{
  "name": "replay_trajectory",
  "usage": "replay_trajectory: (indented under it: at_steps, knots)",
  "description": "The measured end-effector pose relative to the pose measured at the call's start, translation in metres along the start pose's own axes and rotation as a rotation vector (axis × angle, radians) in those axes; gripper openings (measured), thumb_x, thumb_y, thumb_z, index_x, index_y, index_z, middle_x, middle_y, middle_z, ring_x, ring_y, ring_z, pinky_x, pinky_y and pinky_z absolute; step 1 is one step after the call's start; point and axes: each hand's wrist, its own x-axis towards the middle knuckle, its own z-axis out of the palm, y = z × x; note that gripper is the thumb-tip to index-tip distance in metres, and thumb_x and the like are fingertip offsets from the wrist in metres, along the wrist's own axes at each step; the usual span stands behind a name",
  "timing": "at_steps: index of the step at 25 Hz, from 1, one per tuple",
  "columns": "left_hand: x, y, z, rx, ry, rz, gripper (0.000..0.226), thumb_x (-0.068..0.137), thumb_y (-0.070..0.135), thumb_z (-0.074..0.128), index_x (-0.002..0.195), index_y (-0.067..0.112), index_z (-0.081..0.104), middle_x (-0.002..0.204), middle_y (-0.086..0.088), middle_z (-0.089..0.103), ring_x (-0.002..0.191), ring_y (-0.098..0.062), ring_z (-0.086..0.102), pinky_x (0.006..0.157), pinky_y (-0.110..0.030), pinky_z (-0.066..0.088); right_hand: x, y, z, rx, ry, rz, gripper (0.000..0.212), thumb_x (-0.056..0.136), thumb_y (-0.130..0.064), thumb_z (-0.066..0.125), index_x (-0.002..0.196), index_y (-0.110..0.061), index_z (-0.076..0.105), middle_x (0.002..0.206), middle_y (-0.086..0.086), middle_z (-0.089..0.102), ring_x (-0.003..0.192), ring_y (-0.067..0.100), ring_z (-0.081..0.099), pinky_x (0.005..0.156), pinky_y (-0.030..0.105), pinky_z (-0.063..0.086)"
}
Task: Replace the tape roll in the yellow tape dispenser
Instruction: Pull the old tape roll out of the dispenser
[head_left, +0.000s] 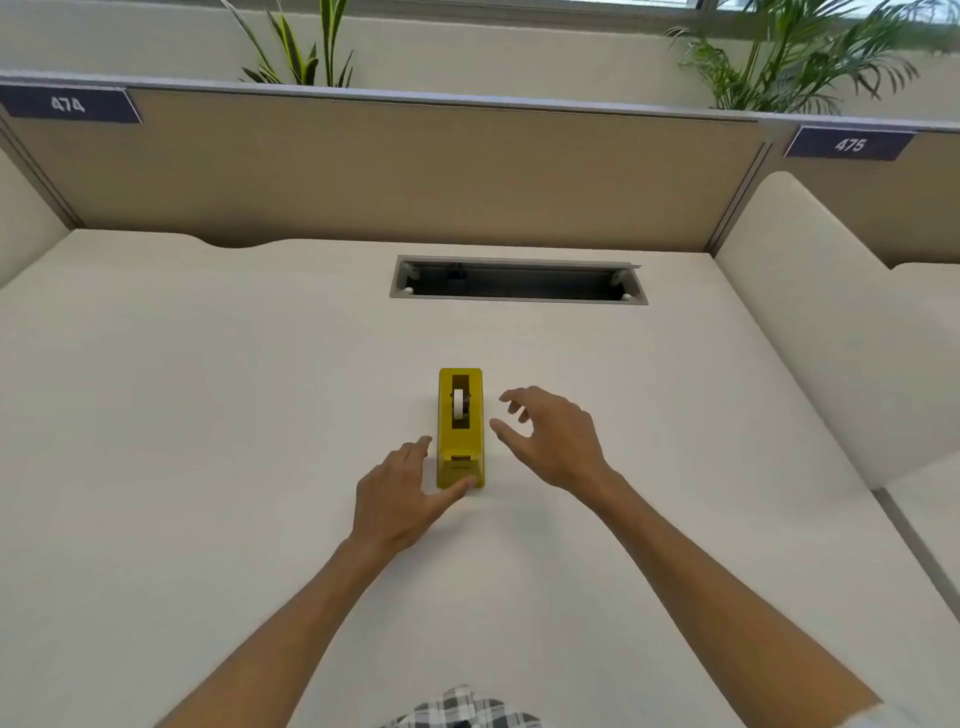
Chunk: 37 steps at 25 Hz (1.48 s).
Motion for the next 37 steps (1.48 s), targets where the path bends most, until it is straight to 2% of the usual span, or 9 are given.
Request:
replay_trajectory:
  at_steps: [2,5,7,9,11,13,20,25,37]
  knots:
    - [0.001,0.004,0.003,0.022,0.036,0.010,0.106,0.067,0.089,0.035,0.143,0.016,0.039,0.135,-0.002,0.058,0.115,-0.021,0.060,0.086,-0.035,0.051,0.007,-0.003,0.004,-0.018,-0.025,-0.001,0.038,0.088,-0.050,0.057,0.118,-0.028,0.059,0.107,-0.013,0.066,0.089,0.008,0.063,0.074,0.032,0.051]
    - [0.002,0.007,0.011,0.011,0.097,0.053,0.102,0.067,0.088,0.039,0.139,0.016,0.042,0.119,-0.001,0.065,0.100,-0.020,0.064,0.077,-0.032,0.052,0.016,-0.007,0.013,-0.017,-0.060,-0.002,0.041,0.087,-0.049,0.059,0.122,-0.027,0.058,0.111,-0.011,0.065,0.093,0.010,0.063,0.075,0.033,0.050]
    - [0.006,0.008,0.014,-0.007,0.104,0.060,0.095,0.067,0.087,0.041,0.134,0.019,0.044,0.113,0.001,0.065,0.097,-0.018,0.063,0.079,-0.032,0.050,0.021,-0.007,0.018,-0.016,-0.075,-0.013,0.043,0.086,-0.048,0.060,0.123,-0.026,0.057,0.112,-0.009,0.065,0.094,0.012,0.063,0.074,0.032,0.049]
    - [0.010,0.008,0.016,0.009,0.092,0.061,0.092,0.069,0.085,0.043,0.134,0.019,0.044,0.118,0.001,0.063,0.106,-0.018,0.060,0.092,-0.036,0.047,0.026,-0.008,0.022,-0.028,-0.107,-0.015,0.046,0.086,-0.048,0.060,0.126,-0.025,0.056,0.115,-0.008,0.063,0.096,0.014,0.063,0.076,0.035,0.051]
    - [0.012,0.009,0.019,0.043,0.071,0.058,0.091,0.071,0.083,0.044,0.135,0.018,0.043,0.128,0.001,0.059,0.120,-0.019,0.052,0.105,-0.041,0.036,0.032,-0.011,0.024,-0.042,-0.134,-0.007,0.050,0.086,-0.048,0.061,0.129,-0.024,0.054,0.120,-0.006,0.061,0.098,0.016,0.063,0.078,0.037,0.052]
    - [0.013,0.008,0.022,0.052,0.041,0.031,0.091,0.073,0.081,0.045,0.137,0.018,0.040,0.134,0.001,0.055,0.128,-0.019,0.046,0.111,-0.044,0.029,0.037,-0.014,0.028,-0.032,-0.147,-0.011,0.050,0.086,-0.047,0.061,0.129,-0.023,0.053,0.123,-0.005,0.057,0.098,0.017,0.062,0.077,0.036,0.052]
    - [0.013,0.007,0.030,0.045,0.034,0.019,0.091,0.079,0.076,0.045,0.143,0.013,0.035,0.142,-0.003,0.050,0.133,-0.020,0.043,0.115,-0.044,0.024,0.051,-0.022,0.034,-0.107,-0.203,-0.048,0.053,0.084,-0.042,0.066,0.131,-0.020,0.055,0.130,0.001,0.050,0.105,0.022,0.057,0.080,0.036,0.047]
    - [0.013,0.006,0.032,0.042,0.051,0.022,0.092,0.078,0.075,0.047,0.144,0.012,0.034,0.142,-0.004,0.050,0.134,-0.019,0.042,0.116,-0.043,0.022,0.053,-0.021,0.035,-0.117,-0.196,-0.053,0.046,0.084,-0.041,0.066,0.125,-0.020,0.059,0.128,0.000,0.051,0.101,0.022,0.057,0.075,0.032,0.042]
    - [0.014,0.003,0.034,0.029,0.027,0.019,0.094,0.077,0.078,0.043,0.146,0.014,0.031,0.147,-0.002,0.046,0.137,-0.019,0.039,0.118,-0.044,0.019,0.055,-0.025,0.032,-0.059,-0.152,-0.010,0.041,0.085,-0.033,0.067,0.123,-0.019,0.059,0.123,0.000,0.056,0.096,0.022,0.060,0.073,0.030,0.043]
